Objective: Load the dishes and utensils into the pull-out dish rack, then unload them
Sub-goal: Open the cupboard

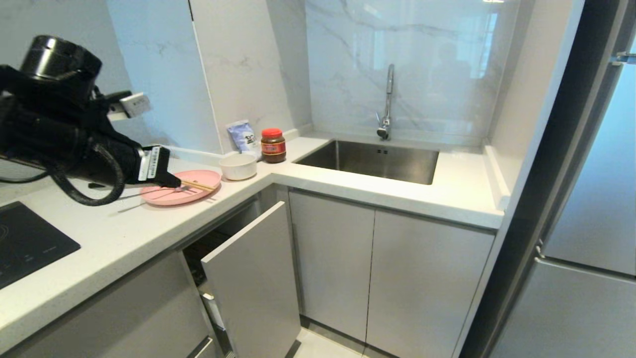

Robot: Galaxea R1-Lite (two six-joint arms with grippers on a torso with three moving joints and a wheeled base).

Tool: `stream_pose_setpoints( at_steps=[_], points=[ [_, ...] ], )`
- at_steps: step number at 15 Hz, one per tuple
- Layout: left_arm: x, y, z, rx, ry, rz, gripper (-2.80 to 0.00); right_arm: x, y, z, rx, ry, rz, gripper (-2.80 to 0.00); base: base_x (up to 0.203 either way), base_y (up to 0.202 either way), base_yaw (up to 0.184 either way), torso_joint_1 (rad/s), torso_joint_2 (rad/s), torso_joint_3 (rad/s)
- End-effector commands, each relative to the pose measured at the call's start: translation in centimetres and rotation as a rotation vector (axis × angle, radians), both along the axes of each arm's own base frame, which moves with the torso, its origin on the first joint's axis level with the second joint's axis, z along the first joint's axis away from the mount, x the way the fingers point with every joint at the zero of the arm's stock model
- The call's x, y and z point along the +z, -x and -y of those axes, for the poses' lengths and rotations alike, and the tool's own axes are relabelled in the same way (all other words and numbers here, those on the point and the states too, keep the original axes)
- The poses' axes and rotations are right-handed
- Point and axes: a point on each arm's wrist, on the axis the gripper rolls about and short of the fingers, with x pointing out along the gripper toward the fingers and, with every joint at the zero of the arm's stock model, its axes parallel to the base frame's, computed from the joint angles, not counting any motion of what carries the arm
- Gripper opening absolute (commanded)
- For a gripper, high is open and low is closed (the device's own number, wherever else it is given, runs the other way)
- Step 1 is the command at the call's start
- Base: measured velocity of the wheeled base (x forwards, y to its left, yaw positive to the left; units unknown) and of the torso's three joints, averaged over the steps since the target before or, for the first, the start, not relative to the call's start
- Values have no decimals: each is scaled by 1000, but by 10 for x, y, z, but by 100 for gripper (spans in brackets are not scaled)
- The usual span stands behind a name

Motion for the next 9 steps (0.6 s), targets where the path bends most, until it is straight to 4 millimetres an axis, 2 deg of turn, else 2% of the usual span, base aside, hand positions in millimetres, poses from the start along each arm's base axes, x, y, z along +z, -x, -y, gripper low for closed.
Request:
stream_pose_setpoints(
  at_steps=[1, 6, 9],
  points=[
    [-36, -39, 7, -4, -17, -119, -280, 0, 0, 0, 0, 0, 1, -280, 0, 0, 0, 0, 0, 0],
    [-85, -91, 11, 20, -47, -229, -280, 0, 0, 0, 0, 0, 2, -280, 0, 0, 0, 0, 0, 0],
    [-114, -117, 13, 35, -51, -233, -280, 0, 0, 0, 0, 0, 1, -280, 0, 0, 0, 0, 0, 0]
  ],
)
